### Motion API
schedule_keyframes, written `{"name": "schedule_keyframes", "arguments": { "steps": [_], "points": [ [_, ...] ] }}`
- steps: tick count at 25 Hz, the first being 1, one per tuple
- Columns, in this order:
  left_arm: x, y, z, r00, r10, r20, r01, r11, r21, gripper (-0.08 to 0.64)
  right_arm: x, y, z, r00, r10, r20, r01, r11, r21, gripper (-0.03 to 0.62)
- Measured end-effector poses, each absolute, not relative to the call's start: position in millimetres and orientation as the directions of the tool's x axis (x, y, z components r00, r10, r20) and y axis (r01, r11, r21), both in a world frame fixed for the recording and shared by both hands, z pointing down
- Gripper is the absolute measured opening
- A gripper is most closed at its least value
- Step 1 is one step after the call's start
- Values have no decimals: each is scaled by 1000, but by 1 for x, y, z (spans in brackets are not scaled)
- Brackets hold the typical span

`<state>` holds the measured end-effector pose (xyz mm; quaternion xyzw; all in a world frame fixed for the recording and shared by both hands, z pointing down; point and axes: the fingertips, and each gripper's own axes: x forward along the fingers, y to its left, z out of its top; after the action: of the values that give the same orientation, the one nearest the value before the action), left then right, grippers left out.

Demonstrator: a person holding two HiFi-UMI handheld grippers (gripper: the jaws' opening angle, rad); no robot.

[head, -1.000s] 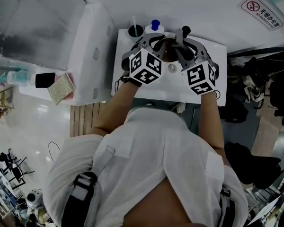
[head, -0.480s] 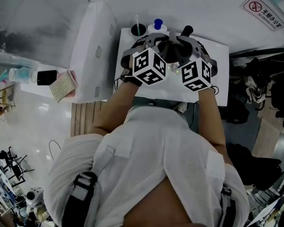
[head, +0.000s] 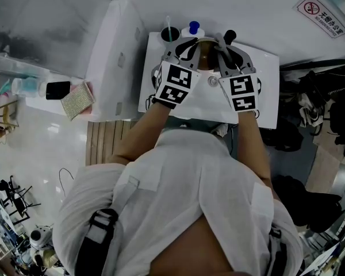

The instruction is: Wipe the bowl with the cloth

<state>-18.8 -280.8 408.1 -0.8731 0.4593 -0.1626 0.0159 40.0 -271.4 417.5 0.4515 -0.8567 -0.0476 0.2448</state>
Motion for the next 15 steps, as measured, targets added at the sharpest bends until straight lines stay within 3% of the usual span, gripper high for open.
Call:
{"name": "schedule_keyframes", "arguments": {
  "steps": [5, 10, 15],
  "points": [
    [1, -267, 428, 568, -740, 359, -703, -664, -255, 94, 46, -266, 435, -393, -784, 480, -609, 613, 503, 43],
    [18, -262, 437, 524, -693, 494, -560, -718, -413, 42, 32, -256, 434, -399, -766, 504, -391, 639, 662, 43],
    [21, -266, 421, 503, -730, 463, -591, -681, -432, 23, 37, -256, 415, -423, -790, 443, -503, 612, 611, 43]
  ]
}}
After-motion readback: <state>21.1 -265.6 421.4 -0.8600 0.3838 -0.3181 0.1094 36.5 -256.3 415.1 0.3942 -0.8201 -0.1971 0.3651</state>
